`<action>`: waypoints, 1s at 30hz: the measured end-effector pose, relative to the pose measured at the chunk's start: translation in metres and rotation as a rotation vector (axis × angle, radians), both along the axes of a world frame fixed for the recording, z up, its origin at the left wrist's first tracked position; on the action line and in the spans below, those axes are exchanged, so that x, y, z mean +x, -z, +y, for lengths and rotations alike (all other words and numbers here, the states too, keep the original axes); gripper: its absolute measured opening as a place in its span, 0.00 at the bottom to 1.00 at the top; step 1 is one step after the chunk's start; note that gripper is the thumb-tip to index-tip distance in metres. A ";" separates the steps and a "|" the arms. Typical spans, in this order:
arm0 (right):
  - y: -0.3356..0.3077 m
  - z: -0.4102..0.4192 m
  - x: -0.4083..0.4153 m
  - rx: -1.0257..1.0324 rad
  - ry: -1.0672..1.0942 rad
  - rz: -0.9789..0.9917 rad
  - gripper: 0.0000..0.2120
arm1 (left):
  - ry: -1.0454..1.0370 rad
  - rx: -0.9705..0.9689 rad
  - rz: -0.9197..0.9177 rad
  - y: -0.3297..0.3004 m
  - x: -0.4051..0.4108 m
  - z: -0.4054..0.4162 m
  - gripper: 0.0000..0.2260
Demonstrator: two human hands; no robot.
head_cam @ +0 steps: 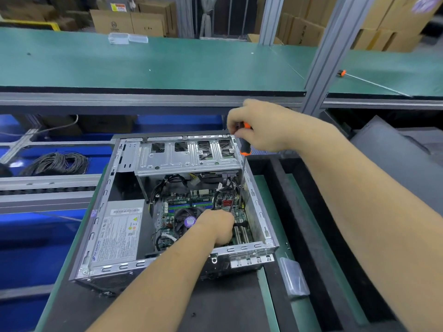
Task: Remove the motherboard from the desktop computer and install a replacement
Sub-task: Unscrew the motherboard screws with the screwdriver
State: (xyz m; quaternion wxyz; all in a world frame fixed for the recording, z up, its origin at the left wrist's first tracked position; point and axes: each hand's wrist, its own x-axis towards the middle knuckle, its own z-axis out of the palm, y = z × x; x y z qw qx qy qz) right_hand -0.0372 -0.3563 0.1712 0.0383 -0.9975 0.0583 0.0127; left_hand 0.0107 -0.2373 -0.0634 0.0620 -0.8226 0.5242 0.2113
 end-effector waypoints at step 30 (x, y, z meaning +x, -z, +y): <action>-0.025 0.020 0.015 -0.163 0.039 0.234 0.12 | 0.017 0.024 0.004 -0.002 0.001 0.000 0.05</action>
